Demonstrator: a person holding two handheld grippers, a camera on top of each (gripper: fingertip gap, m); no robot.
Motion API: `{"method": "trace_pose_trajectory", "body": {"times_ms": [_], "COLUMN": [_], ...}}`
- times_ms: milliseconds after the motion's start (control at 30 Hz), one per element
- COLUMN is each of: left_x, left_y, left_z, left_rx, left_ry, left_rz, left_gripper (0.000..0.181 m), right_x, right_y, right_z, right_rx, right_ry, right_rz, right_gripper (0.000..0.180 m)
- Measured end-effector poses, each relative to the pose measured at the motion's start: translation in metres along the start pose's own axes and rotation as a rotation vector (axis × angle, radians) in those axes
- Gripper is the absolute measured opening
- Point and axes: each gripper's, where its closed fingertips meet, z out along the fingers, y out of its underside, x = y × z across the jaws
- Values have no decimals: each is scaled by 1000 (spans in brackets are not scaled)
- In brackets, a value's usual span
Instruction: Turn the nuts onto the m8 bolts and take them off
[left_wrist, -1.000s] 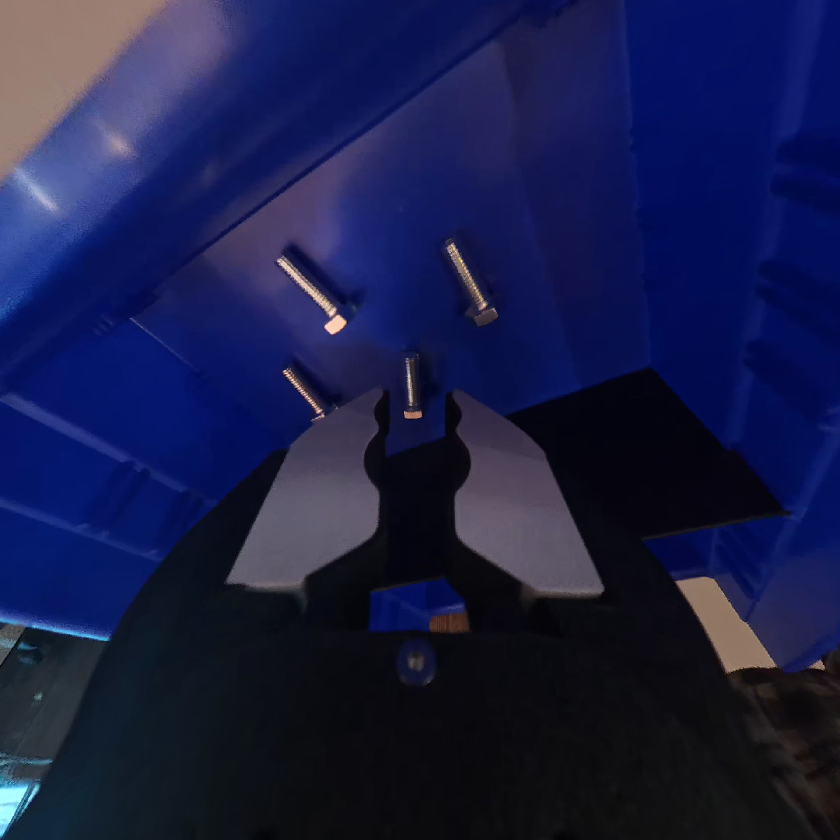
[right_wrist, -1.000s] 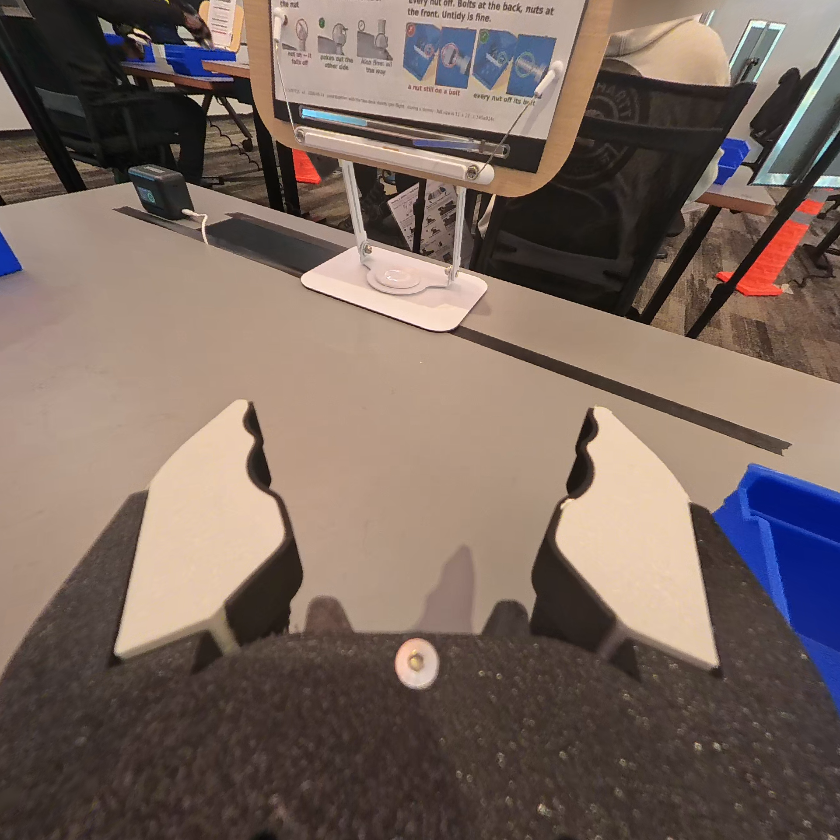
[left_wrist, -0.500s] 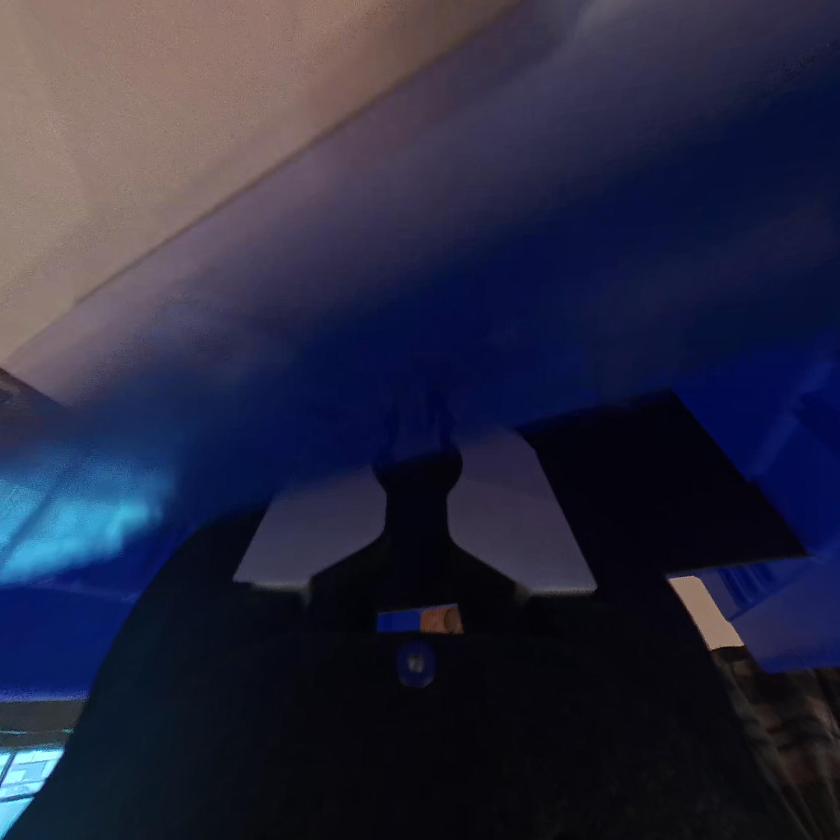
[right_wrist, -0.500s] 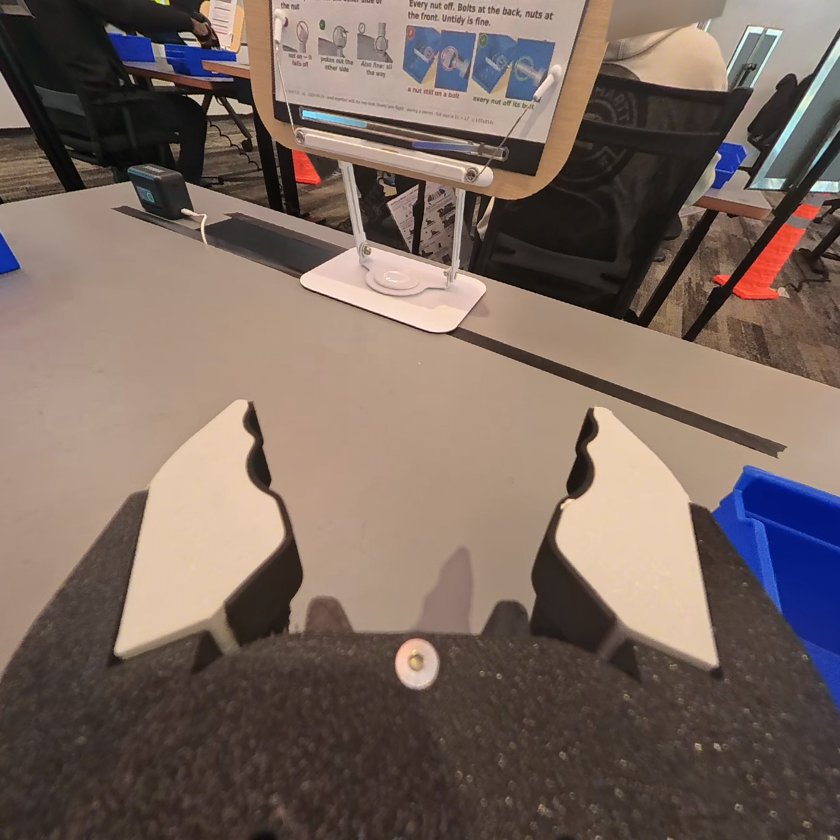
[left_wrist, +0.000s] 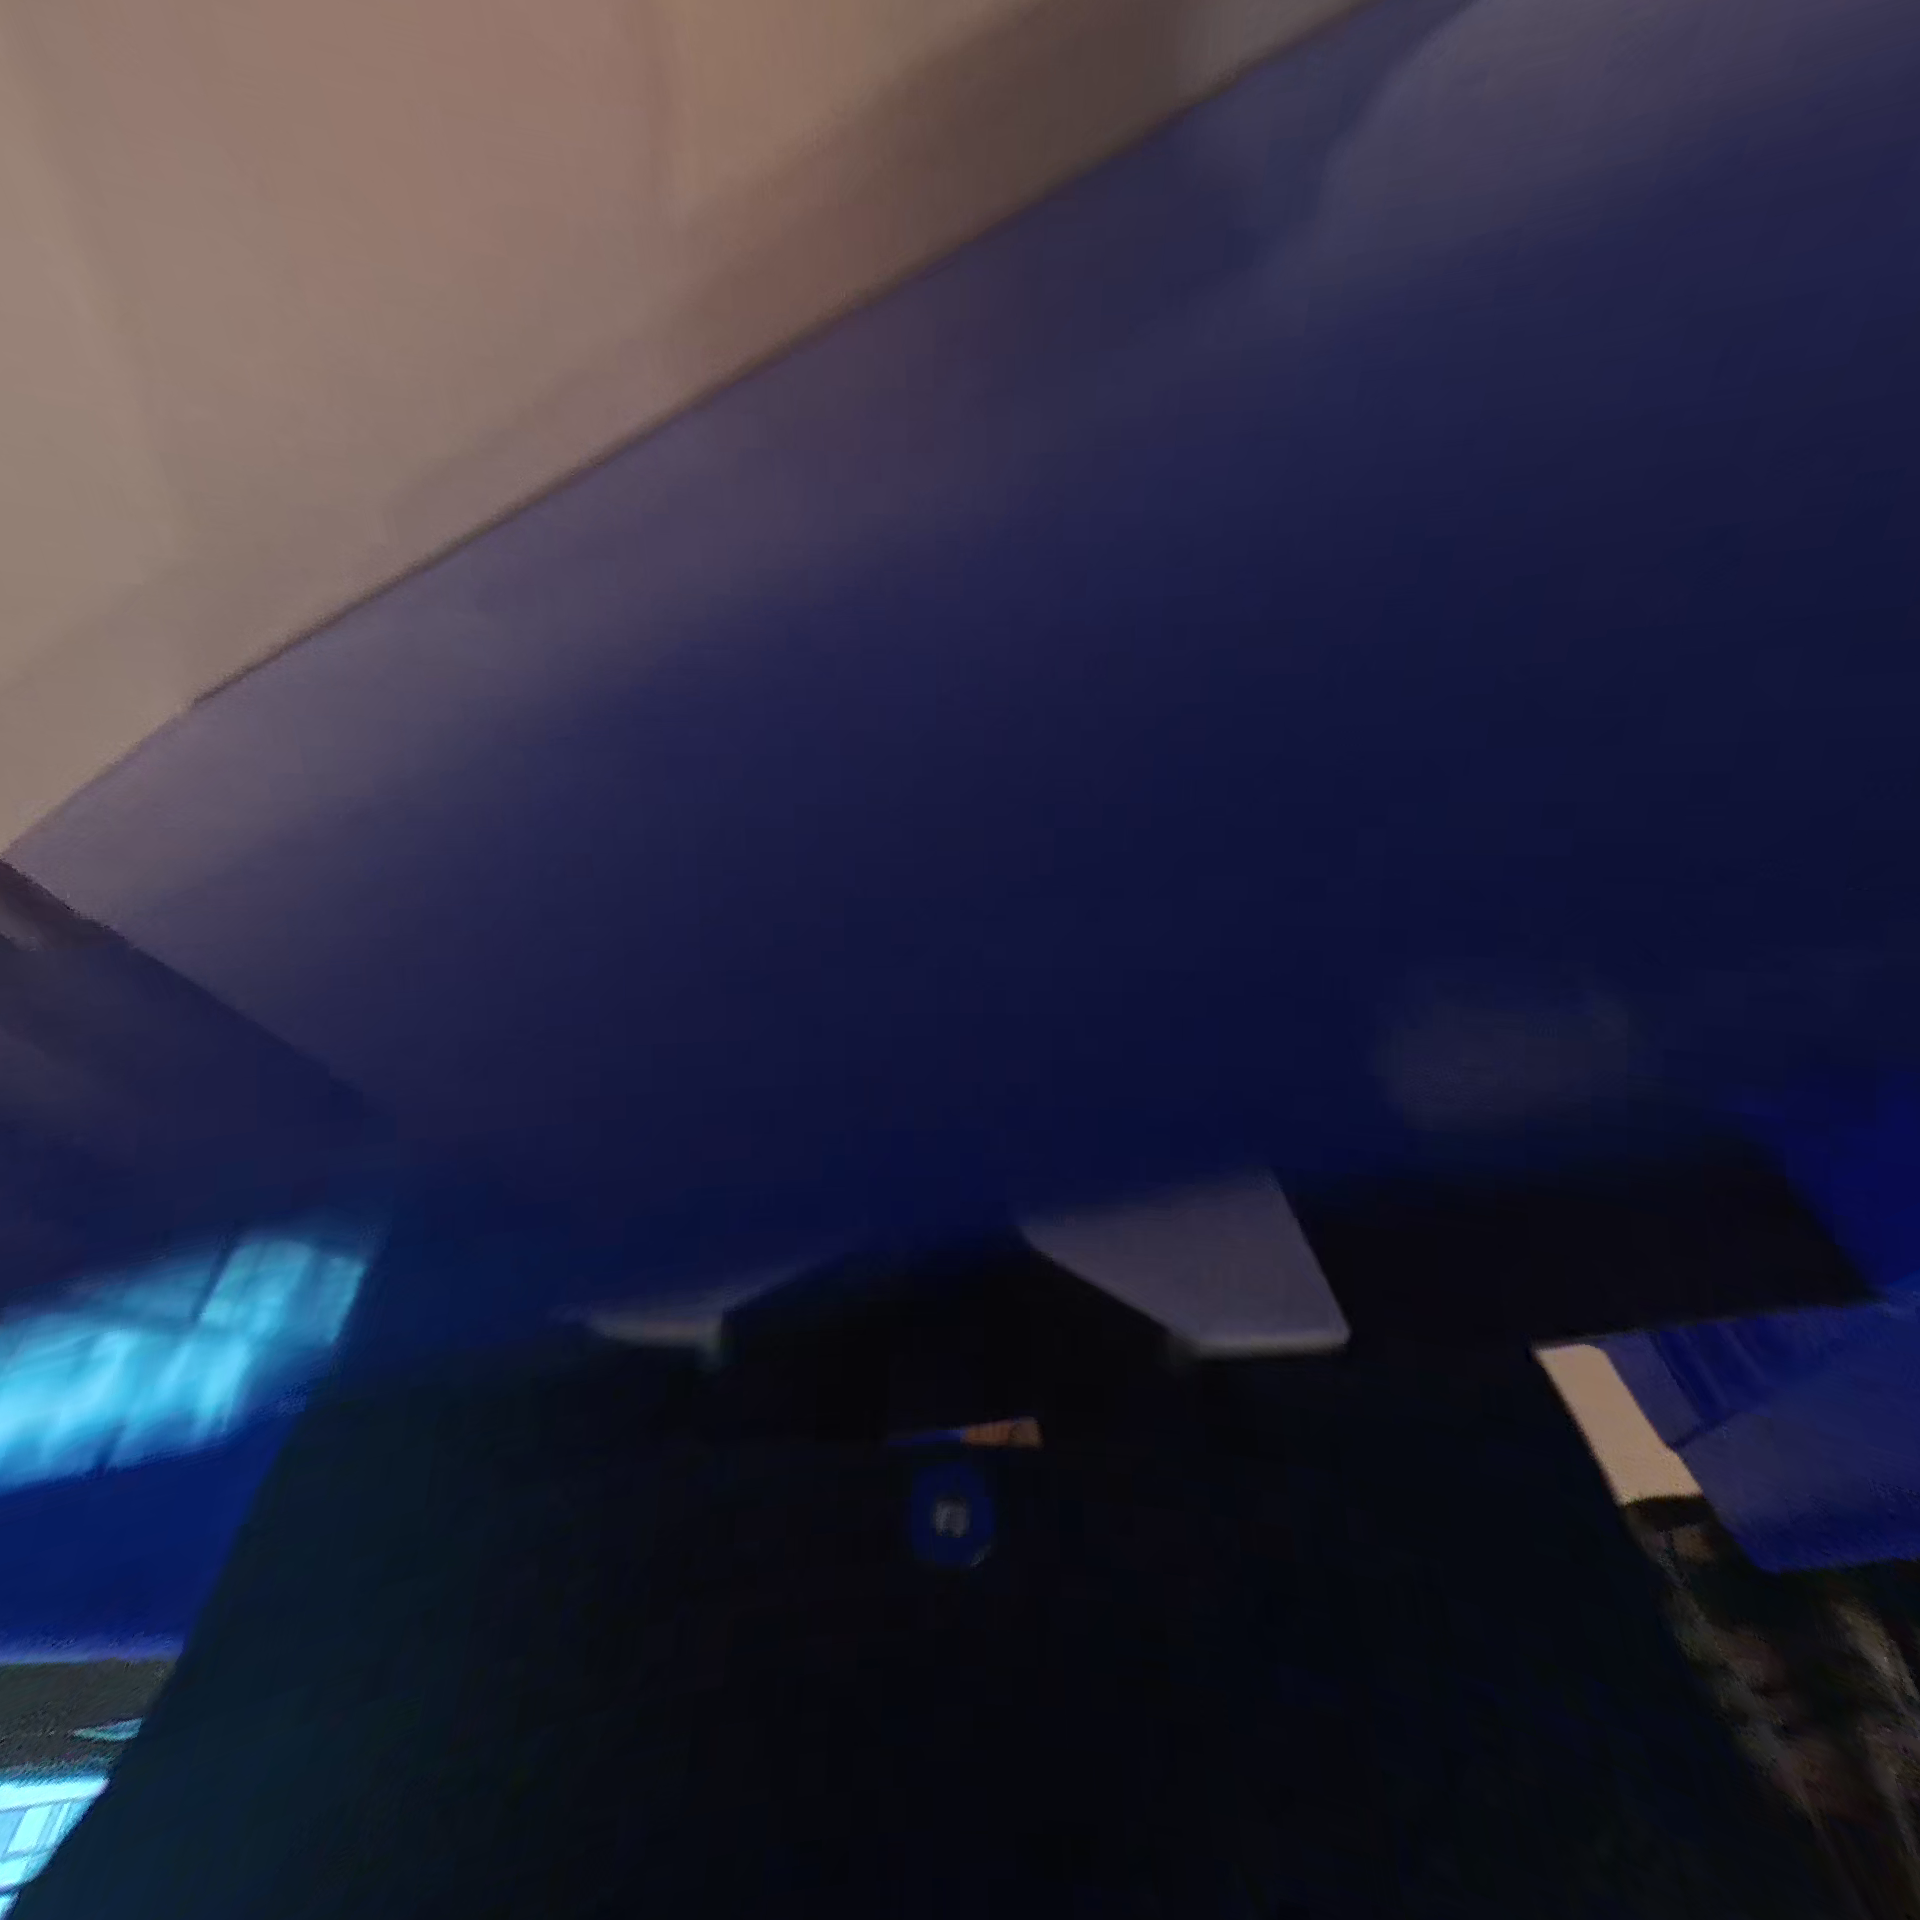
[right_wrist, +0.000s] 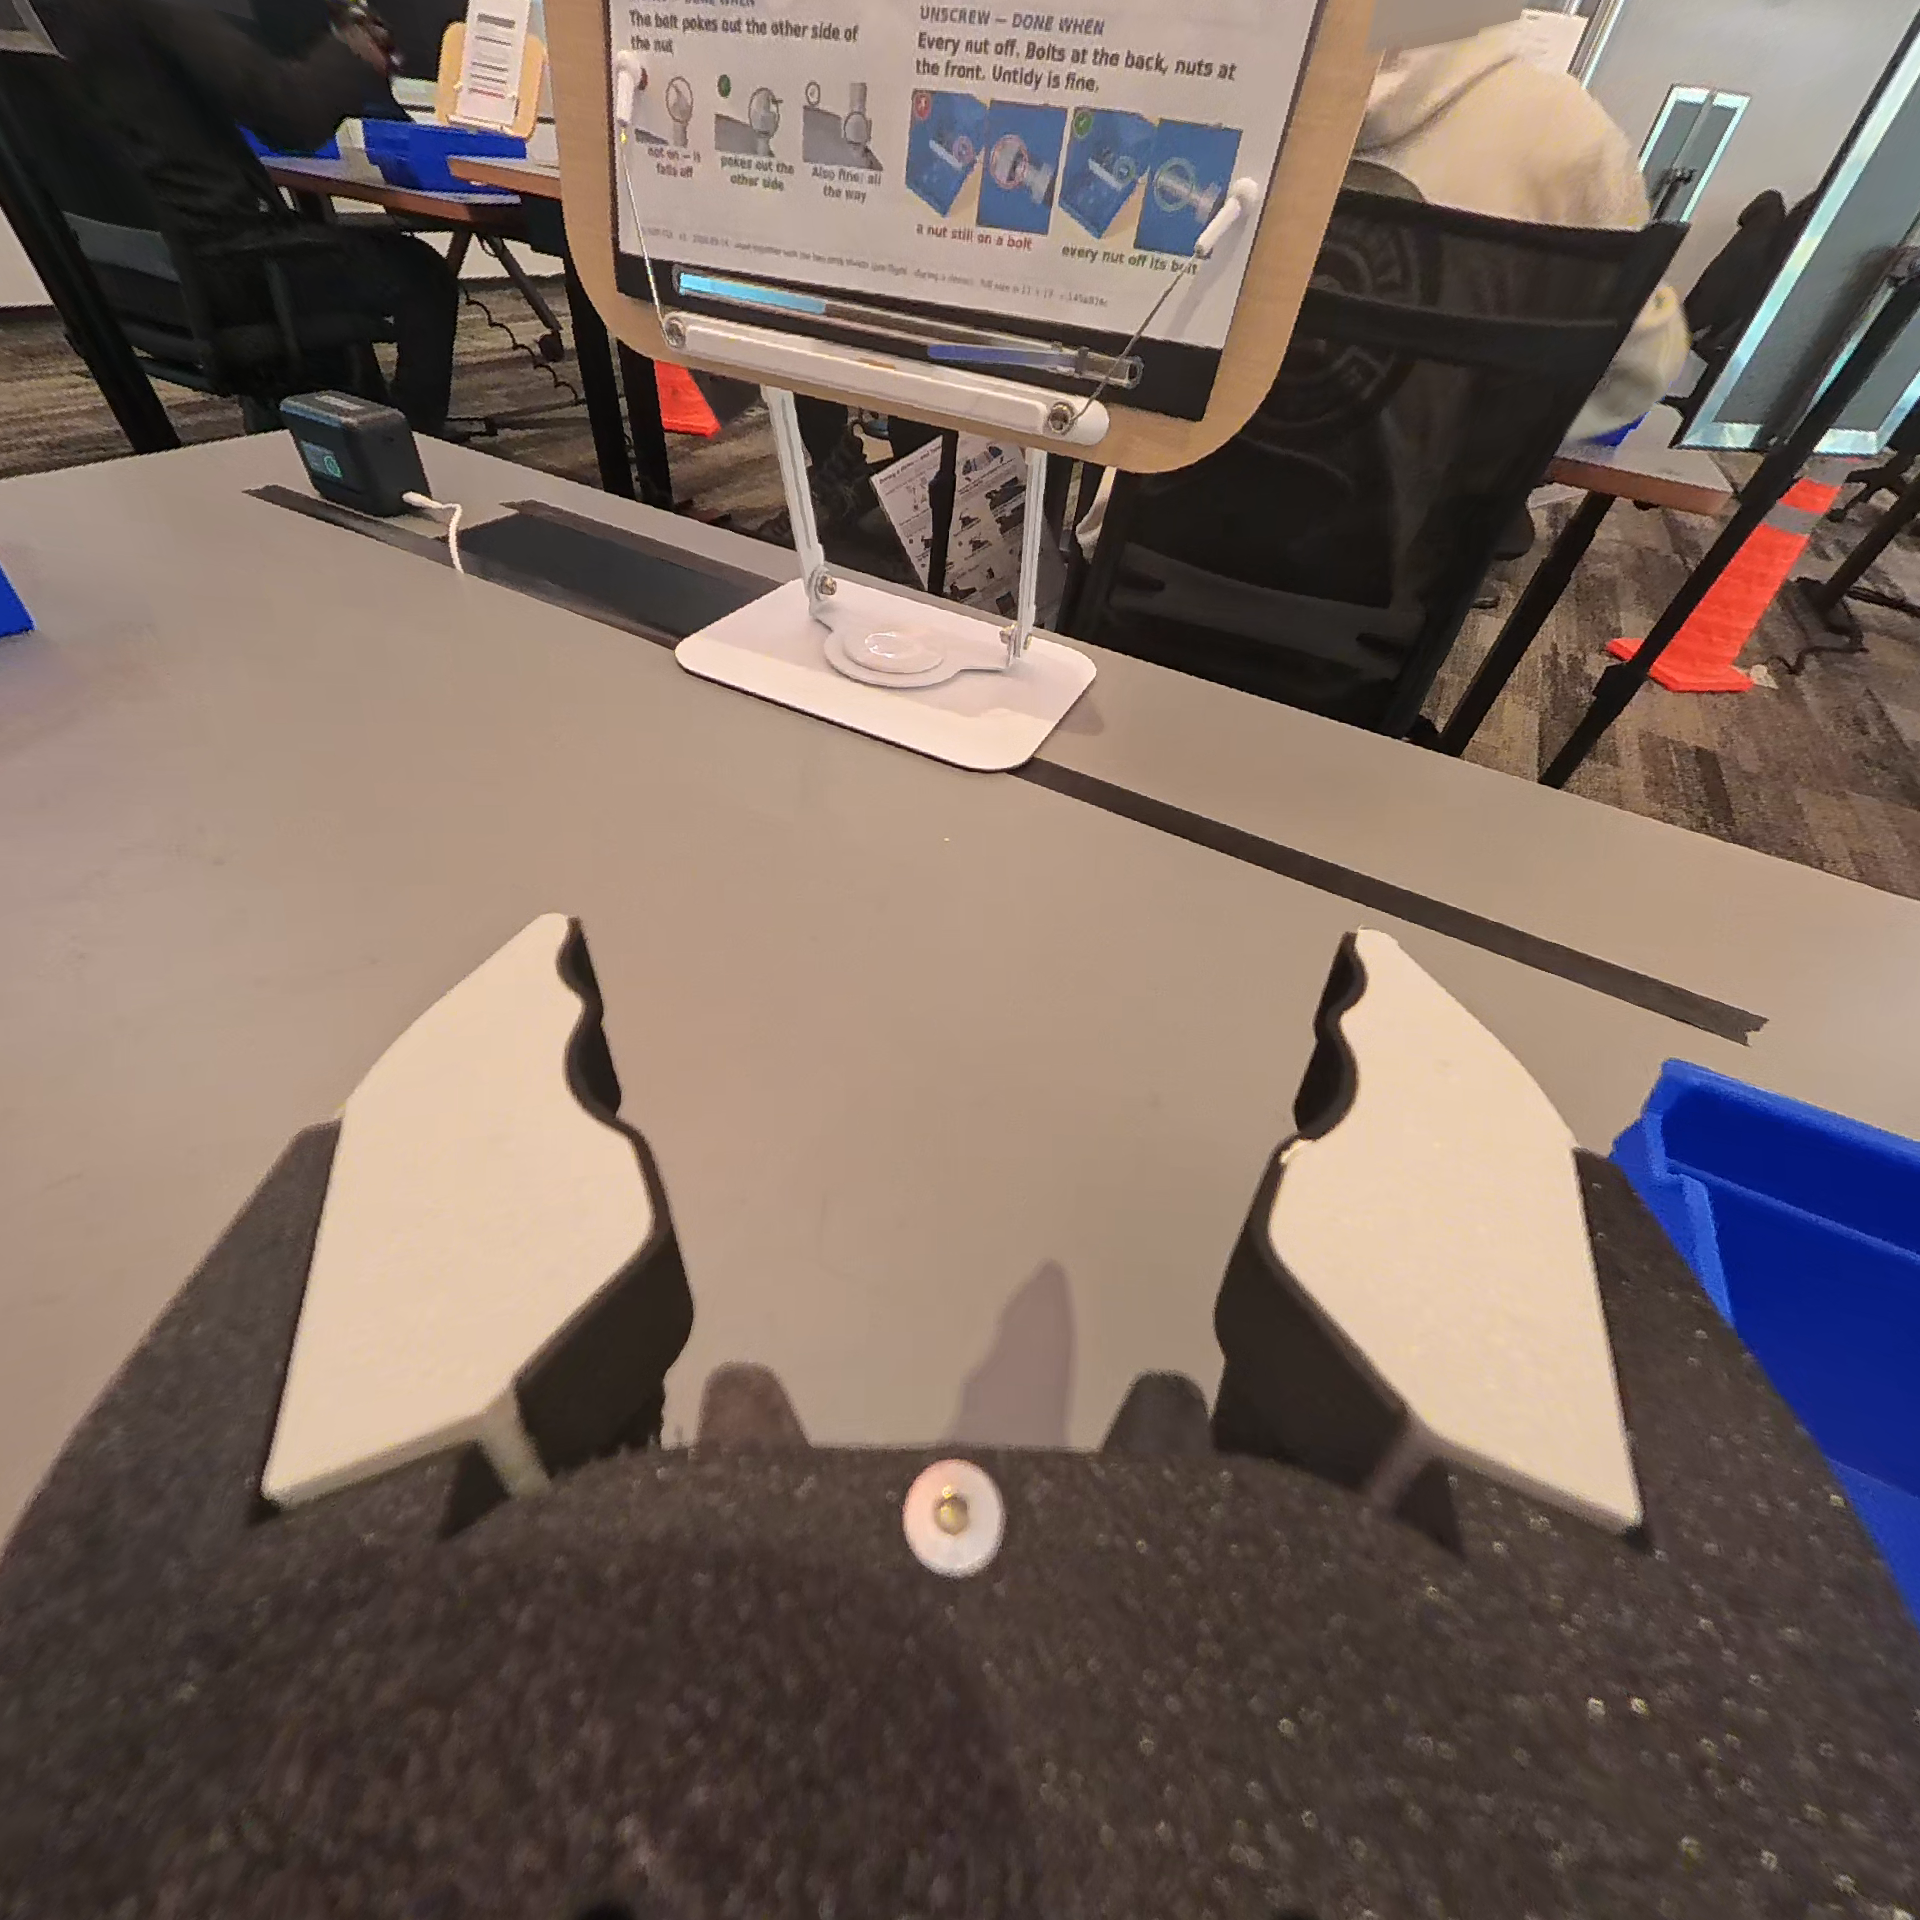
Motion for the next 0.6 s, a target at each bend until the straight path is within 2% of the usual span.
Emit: {"method": "trace_pose_trajectory", "body": {"times_ms": [33,200,367,500,600], "left_x": [-1,-8,4,45,101], "left_y": [0,2,4,-4,-18], "left_z": [-3,-36,-98,-161,-202], "left_rx": [14,131,356,605,785], "left_ry": [-1,-45,-70,-55,-25], "left_rz": [-6,-33,-40,24,137], "left_gripper": [8,8,8,8,7], "right_x": [0,-1,-3,-1,-4], "right_y": [-1,-10,-18,-23,-25], "right_z": [-1,-7,-19,-31,-39], "right_rx": [3,25,53,73,82], "right_ry": [1,0,-11,-20,-44], "right_rz": [0,-7,-5,-7,-4], "right_gripper": [128,127,127,126,125]}}
